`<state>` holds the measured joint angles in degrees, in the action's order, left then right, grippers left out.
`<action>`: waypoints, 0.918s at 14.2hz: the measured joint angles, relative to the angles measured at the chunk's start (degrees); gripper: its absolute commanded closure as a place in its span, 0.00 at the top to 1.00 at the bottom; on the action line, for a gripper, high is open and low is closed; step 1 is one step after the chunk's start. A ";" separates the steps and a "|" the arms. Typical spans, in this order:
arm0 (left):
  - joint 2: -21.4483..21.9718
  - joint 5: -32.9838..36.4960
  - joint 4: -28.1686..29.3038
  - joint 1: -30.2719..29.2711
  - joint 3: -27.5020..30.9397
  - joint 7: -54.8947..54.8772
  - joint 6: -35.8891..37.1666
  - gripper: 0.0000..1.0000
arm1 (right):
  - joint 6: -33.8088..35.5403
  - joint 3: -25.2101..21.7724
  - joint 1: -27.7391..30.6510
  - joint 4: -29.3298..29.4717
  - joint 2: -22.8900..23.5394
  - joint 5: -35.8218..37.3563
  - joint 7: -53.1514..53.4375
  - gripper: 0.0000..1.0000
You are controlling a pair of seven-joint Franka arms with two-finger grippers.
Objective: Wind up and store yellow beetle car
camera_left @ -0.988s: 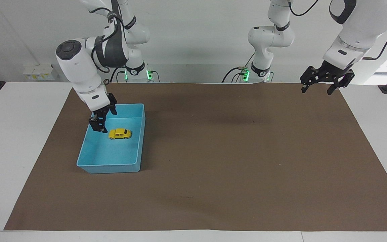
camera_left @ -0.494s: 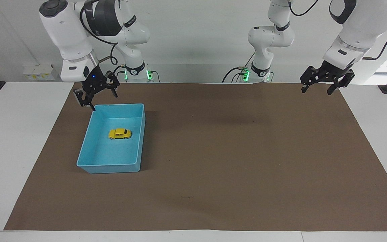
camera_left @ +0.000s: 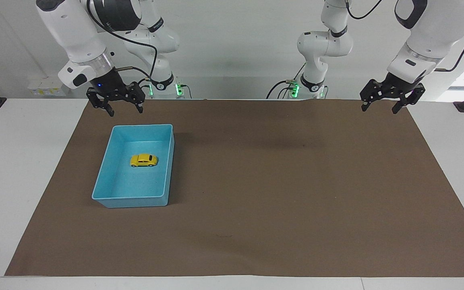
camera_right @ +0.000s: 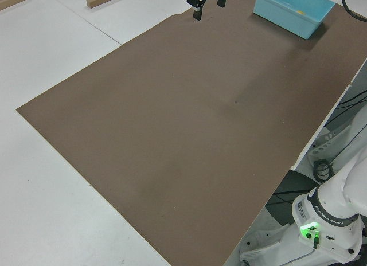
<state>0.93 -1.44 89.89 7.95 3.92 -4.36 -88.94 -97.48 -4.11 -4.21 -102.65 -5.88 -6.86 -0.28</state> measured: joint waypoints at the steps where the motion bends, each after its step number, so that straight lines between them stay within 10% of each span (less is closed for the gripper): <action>1: 0.00 0.00 0.00 0.00 0.00 0.01 0.00 1.00 | 0.23 -0.15 0.05 -0.01 0.11 -0.07 1.06 1.00; 13: 0.01 -2.54 -0.68 -1.76 0.39 0.24 2.93 1.00 | -1.13 -0.25 0.12 0.12 4.34 1.25 1.89 1.00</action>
<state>0.94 -3.98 89.21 6.19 4.31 -4.12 -86.01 -98.61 -4.36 -4.09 -102.53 -1.54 -5.61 1.61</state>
